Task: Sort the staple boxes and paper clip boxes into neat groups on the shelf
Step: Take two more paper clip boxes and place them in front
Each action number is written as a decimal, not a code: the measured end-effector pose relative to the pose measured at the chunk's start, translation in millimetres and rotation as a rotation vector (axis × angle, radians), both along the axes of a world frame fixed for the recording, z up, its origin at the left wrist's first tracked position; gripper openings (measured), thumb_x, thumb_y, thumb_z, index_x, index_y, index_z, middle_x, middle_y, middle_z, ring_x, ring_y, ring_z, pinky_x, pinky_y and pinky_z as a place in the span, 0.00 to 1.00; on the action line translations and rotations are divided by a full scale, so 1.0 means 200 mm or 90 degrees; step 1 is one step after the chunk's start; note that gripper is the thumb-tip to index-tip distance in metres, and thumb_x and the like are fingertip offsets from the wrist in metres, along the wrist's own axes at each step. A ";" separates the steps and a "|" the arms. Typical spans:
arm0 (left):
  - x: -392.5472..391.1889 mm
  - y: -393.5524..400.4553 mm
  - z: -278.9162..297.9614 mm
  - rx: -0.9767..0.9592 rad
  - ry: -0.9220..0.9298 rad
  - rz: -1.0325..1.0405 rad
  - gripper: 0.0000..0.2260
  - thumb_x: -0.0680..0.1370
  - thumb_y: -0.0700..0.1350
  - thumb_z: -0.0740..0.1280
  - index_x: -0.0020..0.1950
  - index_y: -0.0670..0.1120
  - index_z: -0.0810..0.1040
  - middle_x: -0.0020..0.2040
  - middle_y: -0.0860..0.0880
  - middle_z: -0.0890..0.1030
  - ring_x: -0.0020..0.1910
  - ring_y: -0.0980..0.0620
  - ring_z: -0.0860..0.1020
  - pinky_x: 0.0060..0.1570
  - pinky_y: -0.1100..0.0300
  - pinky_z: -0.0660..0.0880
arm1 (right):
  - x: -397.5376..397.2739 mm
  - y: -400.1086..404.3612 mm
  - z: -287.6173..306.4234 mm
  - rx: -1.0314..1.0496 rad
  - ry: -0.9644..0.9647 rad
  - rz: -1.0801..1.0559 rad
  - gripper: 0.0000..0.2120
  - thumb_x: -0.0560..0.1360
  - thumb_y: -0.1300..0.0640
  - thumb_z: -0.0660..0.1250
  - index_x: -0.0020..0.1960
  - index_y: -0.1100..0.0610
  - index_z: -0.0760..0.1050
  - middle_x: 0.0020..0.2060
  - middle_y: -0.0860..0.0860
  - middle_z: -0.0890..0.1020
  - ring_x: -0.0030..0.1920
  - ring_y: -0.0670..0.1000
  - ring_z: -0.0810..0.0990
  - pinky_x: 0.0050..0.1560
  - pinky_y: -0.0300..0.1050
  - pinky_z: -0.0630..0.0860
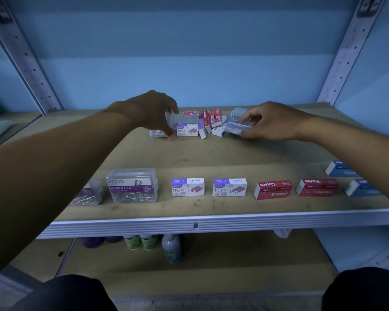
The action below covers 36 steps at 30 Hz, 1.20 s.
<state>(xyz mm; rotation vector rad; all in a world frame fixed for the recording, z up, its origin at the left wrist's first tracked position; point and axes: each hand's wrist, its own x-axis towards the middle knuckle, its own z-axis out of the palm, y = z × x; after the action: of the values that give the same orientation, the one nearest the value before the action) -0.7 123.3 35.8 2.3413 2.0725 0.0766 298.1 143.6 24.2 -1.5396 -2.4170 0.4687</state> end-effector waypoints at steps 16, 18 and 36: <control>0.18 -0.20 0.16 -0.061 0.014 0.028 0.30 0.60 0.73 0.72 0.48 0.50 0.81 0.43 0.54 0.84 0.32 0.55 0.84 0.41 0.58 0.78 | 0.03 -0.15 0.04 -0.121 0.304 0.012 0.07 0.75 0.50 0.70 0.48 0.50 0.85 0.42 0.41 0.87 0.39 0.54 0.88 0.49 0.46 0.83; 0.20 -0.20 0.16 -0.094 0.027 0.042 0.31 0.58 0.75 0.70 0.43 0.49 0.83 0.40 0.54 0.85 0.32 0.56 0.84 0.46 0.57 0.79 | 0.02 -0.18 0.03 -0.124 0.322 0.013 0.06 0.76 0.51 0.70 0.48 0.51 0.85 0.42 0.43 0.88 0.39 0.54 0.88 0.45 0.43 0.84; 0.46 -0.13 0.11 -0.258 0.127 0.106 0.27 0.61 0.68 0.76 0.40 0.46 0.75 0.43 0.49 0.80 0.43 0.45 0.83 0.50 0.54 0.80 | 0.07 -0.28 -0.08 -0.151 0.314 0.030 0.06 0.77 0.54 0.70 0.49 0.51 0.86 0.44 0.48 0.88 0.43 0.56 0.88 0.52 0.51 0.84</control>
<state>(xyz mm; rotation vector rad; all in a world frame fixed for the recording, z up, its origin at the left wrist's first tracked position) 90.4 97.2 57.7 2.0030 2.1147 -0.5420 311.9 87.1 8.1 -1.2589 -2.0692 1.0401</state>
